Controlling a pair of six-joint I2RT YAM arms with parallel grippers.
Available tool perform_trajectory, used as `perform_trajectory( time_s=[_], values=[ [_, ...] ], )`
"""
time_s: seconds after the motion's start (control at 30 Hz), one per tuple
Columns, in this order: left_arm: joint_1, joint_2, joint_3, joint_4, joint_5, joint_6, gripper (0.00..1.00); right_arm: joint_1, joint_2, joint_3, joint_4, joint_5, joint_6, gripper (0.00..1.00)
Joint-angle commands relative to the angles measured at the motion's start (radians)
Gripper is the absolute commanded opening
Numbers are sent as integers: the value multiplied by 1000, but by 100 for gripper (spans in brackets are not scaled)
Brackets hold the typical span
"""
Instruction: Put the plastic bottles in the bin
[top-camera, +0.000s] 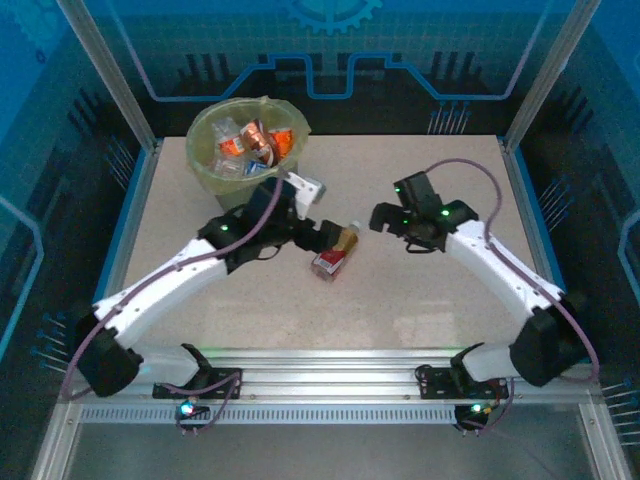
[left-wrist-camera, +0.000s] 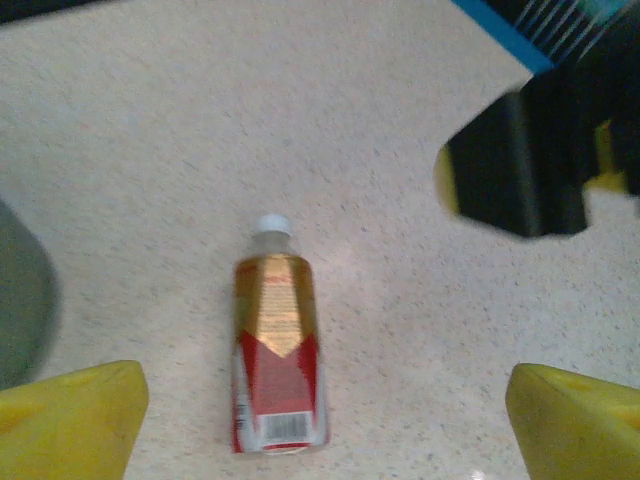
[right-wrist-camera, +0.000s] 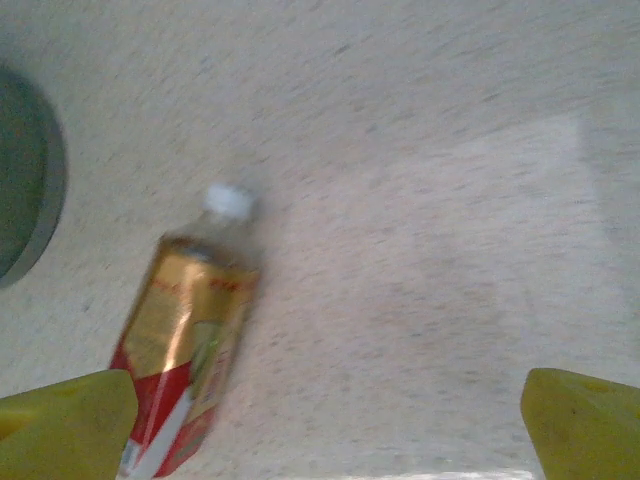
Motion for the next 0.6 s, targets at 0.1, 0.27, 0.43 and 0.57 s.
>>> perform_trajectory(
  time_s=[0.1,0.27,0.43,0.57],
  values=[
    [-65,235,116,-72,-49,-62,87,-62,-155,-59,-103,118,24,100],
    [-65,418,236,-150,-91,-46,89,-64,-211,-68,-116,146,20,100],
    [-63,552,337,-244,-134,-30,95,-64,-233,-90,-103,161,20,100],
    [-57,629,384,-284,-134,-25,98,-64,-232,-100,-85,162,12,100]
  ],
)
